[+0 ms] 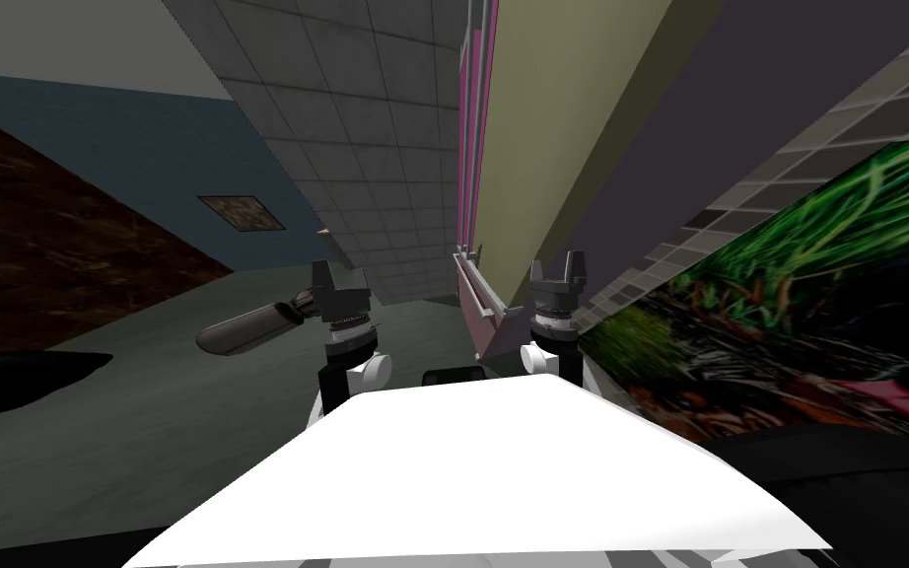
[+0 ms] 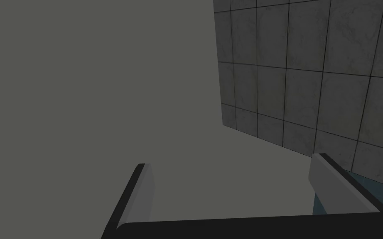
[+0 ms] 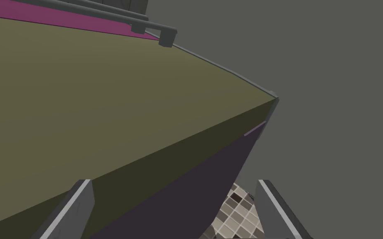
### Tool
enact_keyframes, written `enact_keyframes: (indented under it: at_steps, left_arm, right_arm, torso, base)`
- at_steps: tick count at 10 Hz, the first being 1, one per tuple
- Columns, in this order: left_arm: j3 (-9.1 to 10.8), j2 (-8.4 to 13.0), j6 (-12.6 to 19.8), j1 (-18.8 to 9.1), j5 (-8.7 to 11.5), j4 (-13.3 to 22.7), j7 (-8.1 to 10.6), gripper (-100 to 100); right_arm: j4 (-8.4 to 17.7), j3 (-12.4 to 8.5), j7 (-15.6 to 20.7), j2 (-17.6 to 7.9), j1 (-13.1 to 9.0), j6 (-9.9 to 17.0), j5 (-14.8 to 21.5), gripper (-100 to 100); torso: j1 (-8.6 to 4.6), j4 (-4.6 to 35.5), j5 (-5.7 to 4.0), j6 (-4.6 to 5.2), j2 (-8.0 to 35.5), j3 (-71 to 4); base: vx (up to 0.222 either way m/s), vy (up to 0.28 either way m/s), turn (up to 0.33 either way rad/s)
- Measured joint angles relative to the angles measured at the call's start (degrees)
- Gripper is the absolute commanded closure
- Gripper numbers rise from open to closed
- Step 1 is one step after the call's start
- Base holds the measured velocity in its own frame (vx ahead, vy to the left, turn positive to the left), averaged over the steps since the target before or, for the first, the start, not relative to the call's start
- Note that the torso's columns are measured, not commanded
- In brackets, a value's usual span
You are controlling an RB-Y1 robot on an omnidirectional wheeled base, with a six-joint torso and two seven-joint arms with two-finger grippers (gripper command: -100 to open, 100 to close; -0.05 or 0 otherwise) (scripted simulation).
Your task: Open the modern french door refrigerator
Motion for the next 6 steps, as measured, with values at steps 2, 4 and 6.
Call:
enact_keyframes:
  at_steps: [2,4,6]
  left_arm:
    - [0.00,0.00,0.00,0.00,0.00,0.00,0.00,0]
    - [0.00,0.00,0.00,0.00,0.00,-0.01,0.00,0]
    - [0.00,0.00,0.00,0.00,0.00,-0.01,0.00,0]
  right_arm:
    - [0.00,0.00,0.00,0.00,0.00,0.00,0.00,0]
    - [-0.01,0.00,0.00,0.00,0.00,0.00,0.00,0]
    - [-0.01,0.00,0.00,0.00,0.00,0.00,0.00,0]
  torso:
    - [0.00,6.00,0.00,0.00,5.97,-12.00]
    - [0.00,14.24,0.00,0.00,14.22,-28.50]
    - [0.00,22.68,0.00,0.00,22.69,-45.36]
  base:
    - [0.000,0.000,0.000]
    - [0.000,0.000,0.000]
    - [0.000,0.000,0.000]
